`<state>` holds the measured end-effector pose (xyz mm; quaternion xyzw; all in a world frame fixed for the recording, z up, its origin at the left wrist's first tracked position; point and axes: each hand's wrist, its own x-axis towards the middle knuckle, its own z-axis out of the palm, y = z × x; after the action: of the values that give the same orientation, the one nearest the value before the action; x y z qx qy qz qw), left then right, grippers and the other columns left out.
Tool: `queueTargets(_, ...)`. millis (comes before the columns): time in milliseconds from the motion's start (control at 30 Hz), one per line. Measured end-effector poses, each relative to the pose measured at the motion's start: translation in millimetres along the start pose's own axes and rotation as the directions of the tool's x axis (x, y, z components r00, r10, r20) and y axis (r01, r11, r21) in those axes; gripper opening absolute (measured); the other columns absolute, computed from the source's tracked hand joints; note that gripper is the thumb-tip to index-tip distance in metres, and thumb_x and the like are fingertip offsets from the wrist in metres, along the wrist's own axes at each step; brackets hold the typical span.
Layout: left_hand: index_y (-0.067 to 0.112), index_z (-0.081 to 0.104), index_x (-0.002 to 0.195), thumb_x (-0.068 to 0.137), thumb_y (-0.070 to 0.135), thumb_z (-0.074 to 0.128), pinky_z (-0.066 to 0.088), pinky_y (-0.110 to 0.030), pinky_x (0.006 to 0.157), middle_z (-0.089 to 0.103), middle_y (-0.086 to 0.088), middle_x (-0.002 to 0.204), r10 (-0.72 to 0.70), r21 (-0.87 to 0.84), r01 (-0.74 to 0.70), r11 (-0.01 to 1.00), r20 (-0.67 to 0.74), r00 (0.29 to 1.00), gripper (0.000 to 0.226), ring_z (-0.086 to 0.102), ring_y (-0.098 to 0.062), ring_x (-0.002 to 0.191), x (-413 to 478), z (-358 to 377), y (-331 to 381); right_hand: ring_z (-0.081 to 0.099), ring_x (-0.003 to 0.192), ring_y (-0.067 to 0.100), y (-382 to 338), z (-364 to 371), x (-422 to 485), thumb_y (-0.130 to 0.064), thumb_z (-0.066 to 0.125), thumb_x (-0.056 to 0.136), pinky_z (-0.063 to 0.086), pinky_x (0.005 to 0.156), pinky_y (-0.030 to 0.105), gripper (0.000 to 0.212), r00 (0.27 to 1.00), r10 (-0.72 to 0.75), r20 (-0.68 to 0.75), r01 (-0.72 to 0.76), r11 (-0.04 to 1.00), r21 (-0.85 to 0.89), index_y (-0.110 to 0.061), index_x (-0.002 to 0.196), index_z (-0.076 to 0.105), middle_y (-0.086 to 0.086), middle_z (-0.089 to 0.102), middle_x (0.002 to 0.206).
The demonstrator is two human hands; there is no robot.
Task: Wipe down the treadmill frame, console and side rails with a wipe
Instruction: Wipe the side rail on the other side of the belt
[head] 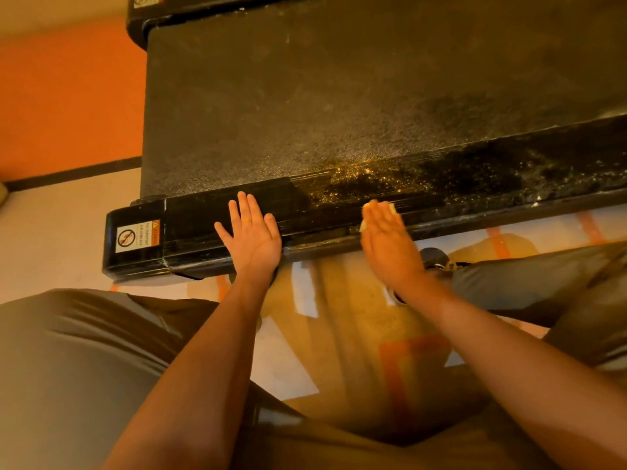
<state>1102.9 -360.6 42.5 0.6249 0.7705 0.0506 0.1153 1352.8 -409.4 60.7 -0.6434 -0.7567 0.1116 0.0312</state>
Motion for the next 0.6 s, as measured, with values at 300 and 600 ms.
queueTargets(300, 0.017, 0.006, 0.161, 0.108, 0.041, 0.016, -0.002, -0.059, 0.122, -0.001, -0.002, 0.169, 0.014, -0.030, -0.013, 0.999, 0.022, 1.000, 0.059, -0.007, -0.022, 0.155, -1, -2, -1, -0.004, 0.154, 0.024, -94, 6, 44, -0.026, 0.020, 0.109, -0.004, 0.123, 0.035, 0.054, 0.980, -0.122, 0.155, 0.104, 0.988, 0.115, -0.008, 0.158, 0.007, 0.010, 0.002, 0.167)
queueTargets(600, 0.017, 0.010, 0.161, 0.108, 0.041, 0.016, -0.002, -0.058, 0.121, 0.004, -0.002, 0.169, 0.012, -0.023, -0.013, 1.000, -0.032, 0.999, 0.059, -0.003, -0.022, 0.156, -2, 3, -2, -0.002, 0.154, 0.024, -58, 0, 33, -0.027, 0.021, 0.109, -0.003, 0.122, 0.037, 0.054, 0.989, 0.056, 0.137, -0.080, 0.981, 0.176, -0.009, 0.159, 0.010, 0.008, 0.005, 0.167)
